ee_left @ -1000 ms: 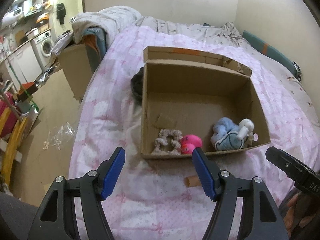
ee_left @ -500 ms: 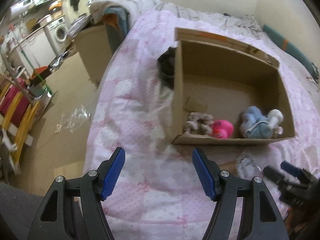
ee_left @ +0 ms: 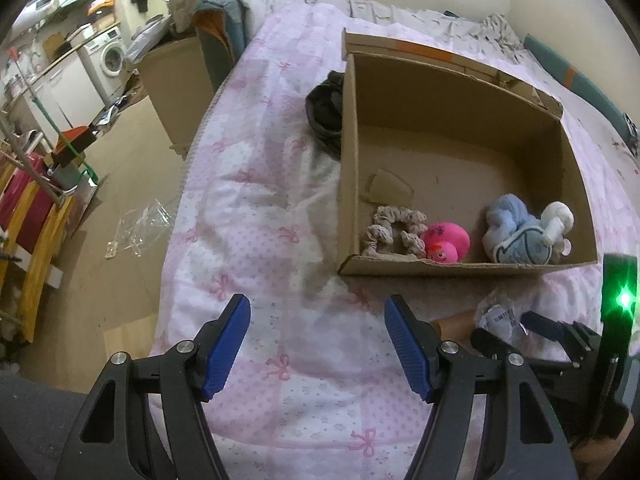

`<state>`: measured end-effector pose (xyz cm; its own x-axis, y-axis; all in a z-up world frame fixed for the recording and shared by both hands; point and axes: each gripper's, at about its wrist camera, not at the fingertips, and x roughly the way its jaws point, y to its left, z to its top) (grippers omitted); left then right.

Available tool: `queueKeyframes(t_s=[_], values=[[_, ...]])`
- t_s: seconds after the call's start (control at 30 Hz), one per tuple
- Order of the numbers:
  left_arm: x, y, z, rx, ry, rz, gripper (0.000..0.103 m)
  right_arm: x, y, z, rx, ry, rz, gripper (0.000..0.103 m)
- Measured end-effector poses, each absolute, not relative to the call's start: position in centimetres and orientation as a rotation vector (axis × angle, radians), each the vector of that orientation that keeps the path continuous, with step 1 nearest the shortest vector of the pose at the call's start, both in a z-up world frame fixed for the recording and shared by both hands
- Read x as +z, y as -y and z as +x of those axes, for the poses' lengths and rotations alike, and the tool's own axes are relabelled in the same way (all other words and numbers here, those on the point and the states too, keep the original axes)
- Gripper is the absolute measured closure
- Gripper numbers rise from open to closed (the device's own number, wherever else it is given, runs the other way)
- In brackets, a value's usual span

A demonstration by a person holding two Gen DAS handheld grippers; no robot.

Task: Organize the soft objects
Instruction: 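Grasp the clear plastic bag on the sheet with the right gripper, then grasp the tan cardboard tube with the left gripper while the right holds the bag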

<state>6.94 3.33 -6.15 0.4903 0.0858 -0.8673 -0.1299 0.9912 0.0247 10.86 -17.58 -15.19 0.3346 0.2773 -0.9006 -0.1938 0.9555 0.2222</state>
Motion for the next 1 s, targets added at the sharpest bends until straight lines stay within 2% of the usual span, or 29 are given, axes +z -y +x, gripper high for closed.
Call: queueKeyframes(t_s=[0.1,0.13,0.17,0.27,0.33,0.67,1.0], values=[[-6.4,-3.1,7.1,0.125,-1.059,-0.042,0.036,-15.3,17.8,11.3,0.328,-1.202,0.103,0.022],[-6.5,-3.0,7.2,0.125,-1.061,-0.039,0.036,-15.2,17.9,11.4,0.329,-1.198,0.101,0.036],[-6.5,-2.9,7.2,0.123,-1.063,-0.039,0.036,-15.1,18.0,11.3,0.329,-1.191,0.097,0.059],[-6.7,-2.7,7.2,0.118,-1.065,-0.036,0.036,-15.1,18.2,11.5,0.325,-1.206,0.075,0.081],[-6.8,-2.5,7.3,0.111,-1.069,-0.039,0.036,-15.0,18.4,11.3,0.317,-1.209,0.060,0.087],[-9.8,1.7,7.9,-0.033,-1.170,-0.138,0.036,-11.2,23.0,9.2,0.301,-1.153,0.239,0.088],[-13.6,5.2,10.7,-0.052,-1.243,-0.104,0.038,-8.8,24.9,7.9,0.280,-1.088,0.322,0.088]])
